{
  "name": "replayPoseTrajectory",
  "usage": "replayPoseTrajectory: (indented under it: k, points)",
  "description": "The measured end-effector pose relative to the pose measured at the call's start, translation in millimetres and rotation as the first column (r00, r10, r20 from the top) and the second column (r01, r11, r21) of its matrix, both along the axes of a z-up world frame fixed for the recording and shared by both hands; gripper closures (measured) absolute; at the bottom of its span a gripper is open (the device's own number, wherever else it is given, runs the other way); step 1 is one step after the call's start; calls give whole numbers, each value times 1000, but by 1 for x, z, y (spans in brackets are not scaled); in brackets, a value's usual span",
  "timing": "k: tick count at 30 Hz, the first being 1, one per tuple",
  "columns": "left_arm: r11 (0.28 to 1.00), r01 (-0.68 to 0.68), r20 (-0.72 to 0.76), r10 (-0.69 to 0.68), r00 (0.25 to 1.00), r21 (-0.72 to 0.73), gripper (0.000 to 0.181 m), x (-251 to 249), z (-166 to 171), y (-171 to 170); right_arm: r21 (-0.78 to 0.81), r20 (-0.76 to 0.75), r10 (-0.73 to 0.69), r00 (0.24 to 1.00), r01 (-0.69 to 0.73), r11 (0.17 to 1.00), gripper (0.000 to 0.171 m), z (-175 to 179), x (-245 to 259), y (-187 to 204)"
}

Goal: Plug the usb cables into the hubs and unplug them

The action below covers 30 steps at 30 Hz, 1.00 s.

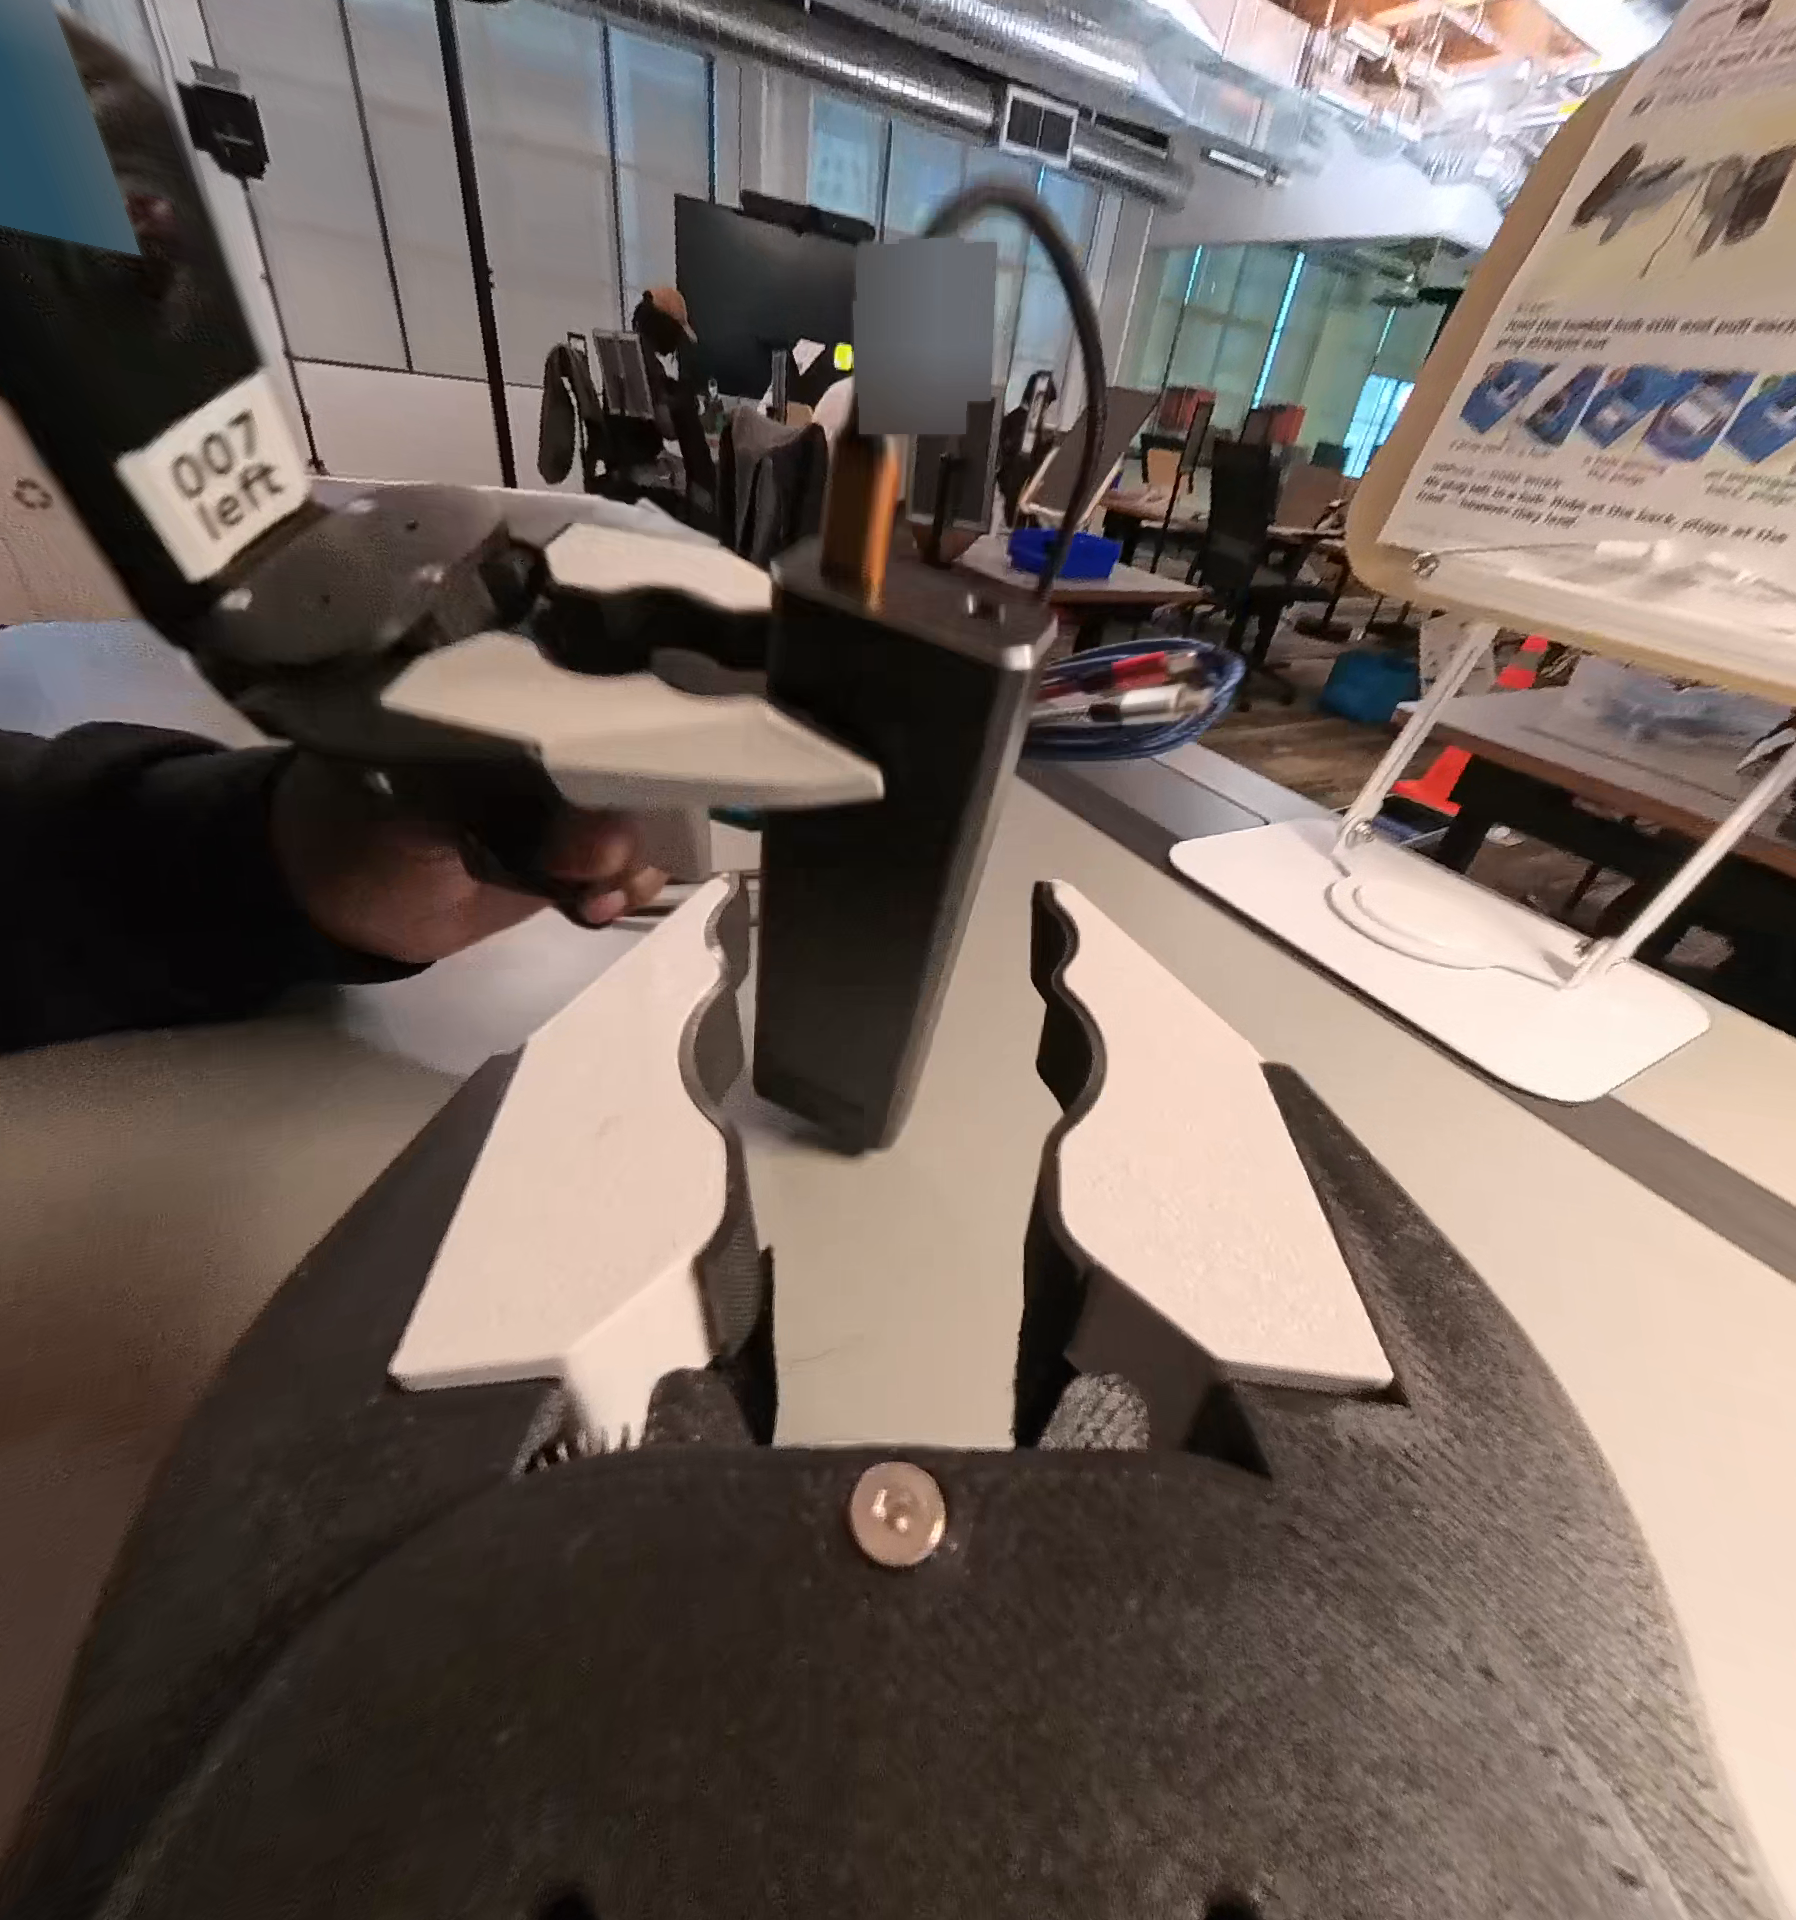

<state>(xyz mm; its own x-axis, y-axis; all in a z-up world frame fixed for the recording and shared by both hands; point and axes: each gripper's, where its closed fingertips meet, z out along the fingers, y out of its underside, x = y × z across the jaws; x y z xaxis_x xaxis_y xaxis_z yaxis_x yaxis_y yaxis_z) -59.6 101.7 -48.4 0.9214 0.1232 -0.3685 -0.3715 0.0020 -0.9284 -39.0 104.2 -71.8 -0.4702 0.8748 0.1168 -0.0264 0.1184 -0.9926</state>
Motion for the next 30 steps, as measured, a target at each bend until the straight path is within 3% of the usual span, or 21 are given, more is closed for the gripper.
replayPoseTrajectory:
  k: [1,5,9,15,24,27,30]
  points:
    - [996,77,89,-82,993,55,150,5,6,-2,1,9,6,1000,-6,1000,115,-2,0,-2]
    - [873,398,288,-473,833,282,153,34,29,-17,-1,10,66,998,-66,998,115,2,5,-17]
    - [736,509,286,-656,699,446,152,44,42,-35,39,-2,129,992,-129,991,120,6,14,-35]
    - [556,586,275,-820,502,590,152,41,50,-60,143,-14,181,983,-177,974,122,7,26,-54]
    - [365,659,248,-931,268,657,151,47,48,-80,118,18,221,975,-221,968,126,4,35,-80]
    - [334,665,249,-942,224,668,152,48,49,-82,126,1,217,976,-215,968,127,7,38,-87]
    - [363,694,264,-932,250,622,152,58,43,-75,123,11,192,981,-192,974,131,6,35,-88]
